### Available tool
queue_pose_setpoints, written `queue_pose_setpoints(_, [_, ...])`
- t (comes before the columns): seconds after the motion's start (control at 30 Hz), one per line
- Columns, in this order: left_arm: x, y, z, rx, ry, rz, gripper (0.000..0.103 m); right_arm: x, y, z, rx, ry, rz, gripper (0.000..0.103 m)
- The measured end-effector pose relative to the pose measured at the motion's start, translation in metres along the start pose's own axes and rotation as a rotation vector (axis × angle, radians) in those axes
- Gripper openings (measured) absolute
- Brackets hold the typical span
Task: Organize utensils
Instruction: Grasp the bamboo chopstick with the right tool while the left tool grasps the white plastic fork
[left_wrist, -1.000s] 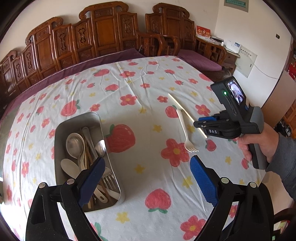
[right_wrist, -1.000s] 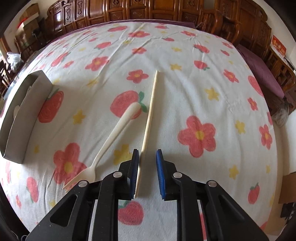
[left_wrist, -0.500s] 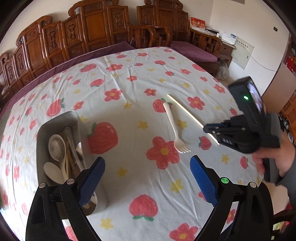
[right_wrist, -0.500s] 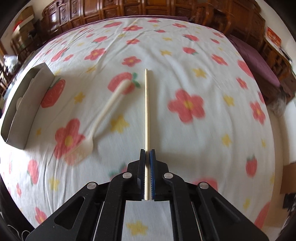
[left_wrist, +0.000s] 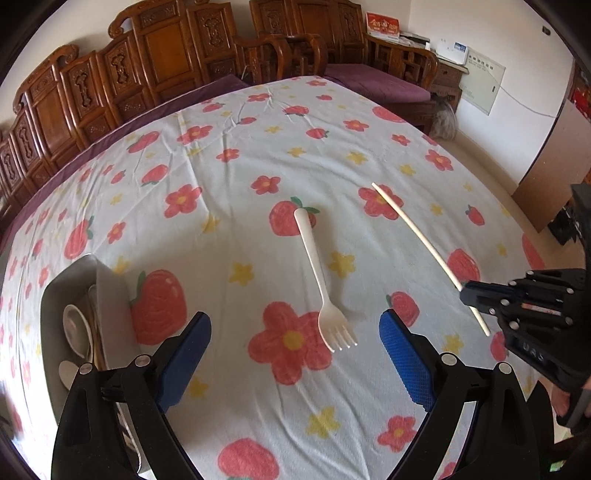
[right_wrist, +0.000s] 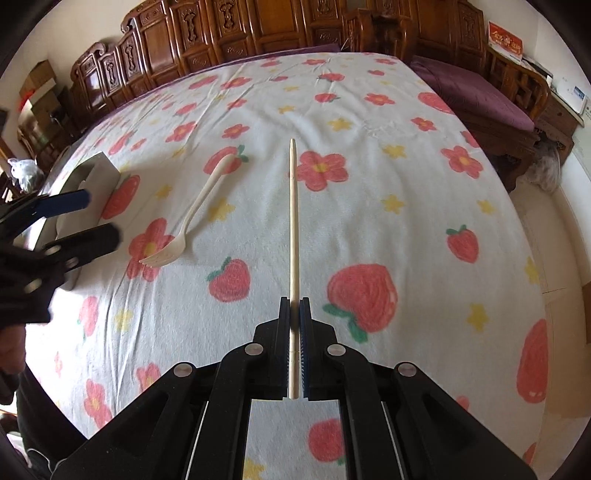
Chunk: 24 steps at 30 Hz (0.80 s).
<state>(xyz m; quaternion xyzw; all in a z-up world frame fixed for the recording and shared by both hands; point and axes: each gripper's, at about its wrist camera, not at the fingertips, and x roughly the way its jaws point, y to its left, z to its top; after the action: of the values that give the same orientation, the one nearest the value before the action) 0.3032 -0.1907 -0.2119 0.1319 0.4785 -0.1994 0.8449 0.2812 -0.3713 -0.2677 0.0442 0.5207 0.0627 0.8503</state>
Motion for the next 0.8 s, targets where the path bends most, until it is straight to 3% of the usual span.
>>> queue_pose_setpoints(0.33, [0.033,-0.014,0.018,0.038,0.063,0.006,0.083,-0.002,-0.011,-0.010,0.007,-0.021,-0.013,0.006])
queue_pose_setpoints(0.8, [0.075,-0.009,0.042,-0.054,0.200,-0.050,0.043,0.011,-0.011,-0.013,-0.015,0.001,-0.023,0.006])
